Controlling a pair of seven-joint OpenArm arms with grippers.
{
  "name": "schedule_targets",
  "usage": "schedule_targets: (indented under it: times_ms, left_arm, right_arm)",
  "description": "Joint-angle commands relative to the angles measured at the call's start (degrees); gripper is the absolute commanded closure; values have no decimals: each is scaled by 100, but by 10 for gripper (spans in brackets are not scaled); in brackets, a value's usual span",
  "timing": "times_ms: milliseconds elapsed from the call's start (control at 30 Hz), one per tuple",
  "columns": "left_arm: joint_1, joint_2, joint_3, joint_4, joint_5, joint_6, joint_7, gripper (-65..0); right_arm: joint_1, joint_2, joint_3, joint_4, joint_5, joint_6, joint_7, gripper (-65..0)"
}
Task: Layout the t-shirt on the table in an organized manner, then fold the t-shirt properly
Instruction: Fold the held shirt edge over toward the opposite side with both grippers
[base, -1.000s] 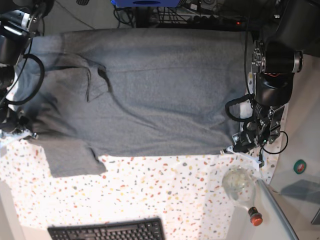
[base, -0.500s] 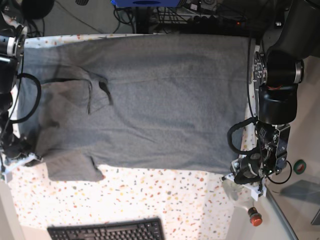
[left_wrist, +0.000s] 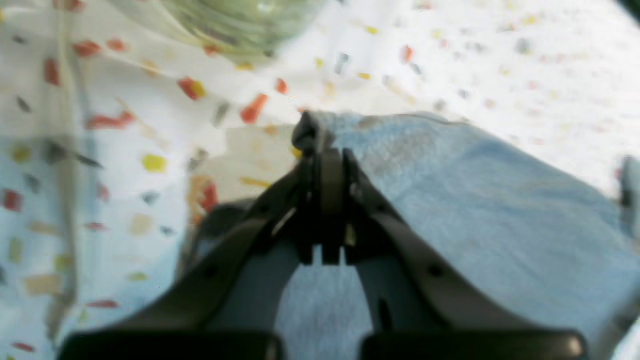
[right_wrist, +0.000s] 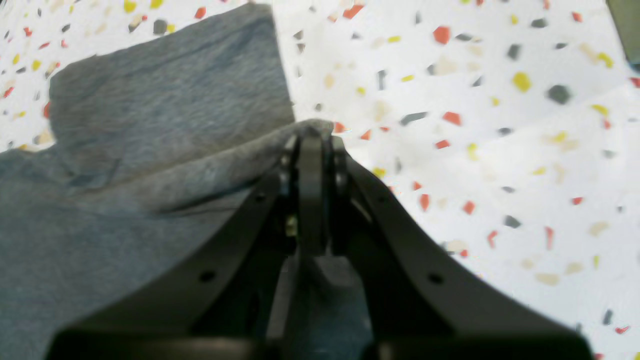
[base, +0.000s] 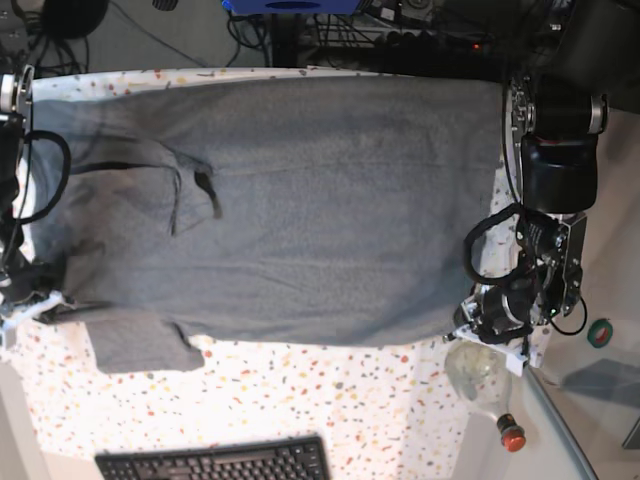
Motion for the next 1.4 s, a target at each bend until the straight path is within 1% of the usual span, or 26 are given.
schedule_targets:
  times_ms: [0,100,200,333,433,500,600,767,900,967,1067,1100,1200,1233,1300,1367]
  left_arm:
    - [-25,-142,-16,217,-198,-10,27,0]
    - [406,-335,-16,886,-655,8,220,0]
    - [855,-441,-16,1615,-866,17,423,0]
    - [1285,-564,-33,2283,-1104,17,528,0]
    - [1628,-616,-324,2679,-1499,17,572,0]
    - [1822,-678,-552,2916,-1622,17,880,0]
    - [2129,-678,-913,3312,-1614,17,1381,0]
    - [2701,-678,-1510,4024,-1614,17,1785,0]
    - [2973,-669,-1677,4332,-1614,17,2146,0]
    - [3096,-678,-1677,4349,-1614,17,2163,0]
    - [3255,-783,-1677,4305,-1596,17,2163,0]
    - [3307,-792,-1660,4305,-1552,17,2163,0]
    - [3342,-792,-1616,4323,-1209,17,2163,0]
    - [3342,-783,-1616,4323,-1112,17,2163,0]
    - [3342,-740,-1616,4340,-937,17,2163,0]
    - [3334,-643,-1669,4349,-726,17,2163,0]
  right_arm:
    - [70,137,27,116,45,7,149,0]
    - [43,137,27,125,45,7,149,0]
    - [-36,137,27,143,45,7,149,0]
    - [-308,225,27,600,45,7,140,0]
    - [-528,243,27,890,45,7,131,0]
    - [-686,252,27,1013,45,7,131,0]
    - [-915,252,53,1118,45,7,131,0]
    - [-1284,252,62,1479,45,7,131,0]
    - [-1486,252,71,1664,45,7,131,0]
    - [-1618,304,80,1769,54,7,123,0]
    - [-1917,366,379,2050,81,7,105,0]
    - [-2005,366,475,2173,81,7,17,0]
    - [-2233,357,757,2534,81,7,-642,0]
    - [-2295,331,827,2622,81,7,-783,0]
    - [-2409,225,950,2754,81,7,-879,0]
    - [-2541,199,1029,2842,81,7,-888,0]
